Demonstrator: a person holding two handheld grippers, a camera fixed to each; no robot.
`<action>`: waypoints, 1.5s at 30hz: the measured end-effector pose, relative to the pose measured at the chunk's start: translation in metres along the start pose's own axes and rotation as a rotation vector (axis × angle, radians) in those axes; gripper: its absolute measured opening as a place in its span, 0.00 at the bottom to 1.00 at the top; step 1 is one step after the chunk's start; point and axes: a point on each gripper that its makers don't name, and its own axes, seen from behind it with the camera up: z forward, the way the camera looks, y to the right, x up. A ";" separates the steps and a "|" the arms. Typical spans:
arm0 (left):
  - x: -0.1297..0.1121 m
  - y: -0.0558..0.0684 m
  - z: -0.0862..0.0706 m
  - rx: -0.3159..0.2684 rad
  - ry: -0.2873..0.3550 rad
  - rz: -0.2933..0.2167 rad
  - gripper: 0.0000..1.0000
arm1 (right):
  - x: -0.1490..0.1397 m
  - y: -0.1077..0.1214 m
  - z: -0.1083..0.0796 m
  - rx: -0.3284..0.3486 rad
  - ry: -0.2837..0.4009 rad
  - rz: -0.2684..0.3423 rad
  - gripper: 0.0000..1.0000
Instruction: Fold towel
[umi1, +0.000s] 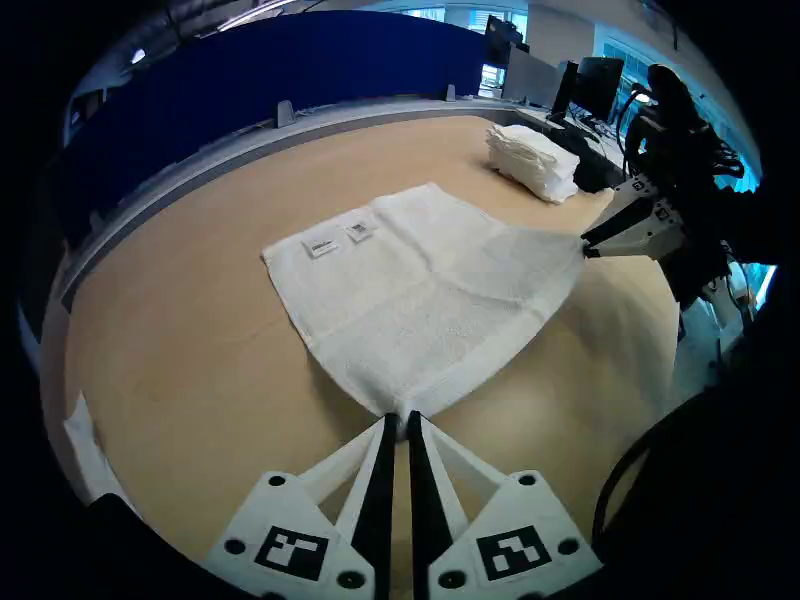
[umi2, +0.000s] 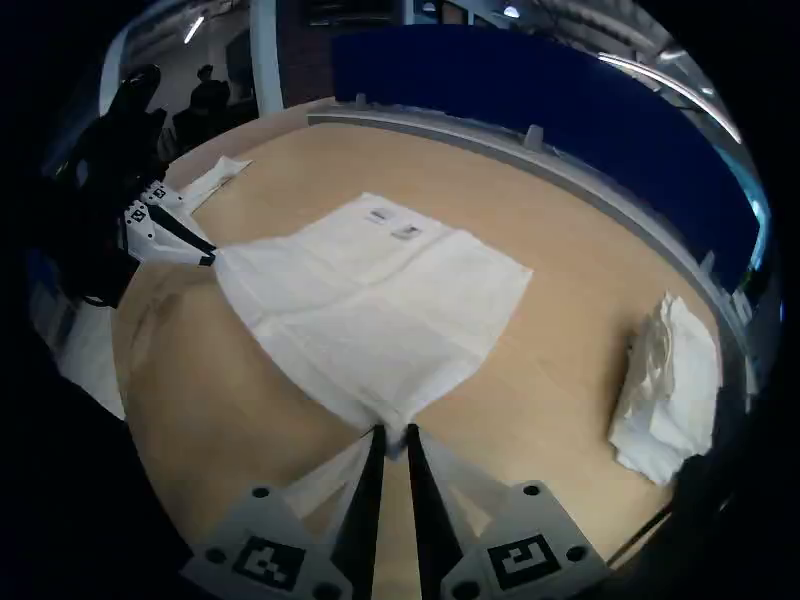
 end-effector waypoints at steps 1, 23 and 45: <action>0.001 0.001 -0.003 0.001 0.001 -0.005 0.09 | 0.002 -0.001 -0.003 0.001 -0.001 -0.001 0.17; 0.014 0.017 -0.051 -0.010 -0.002 -0.084 0.09 | 0.014 -0.020 -0.055 0.033 -0.037 -0.011 0.17; 0.059 -0.023 -0.010 0.031 -0.022 -0.098 0.09 | 0.047 0.029 -0.024 0.043 -0.137 -0.021 0.16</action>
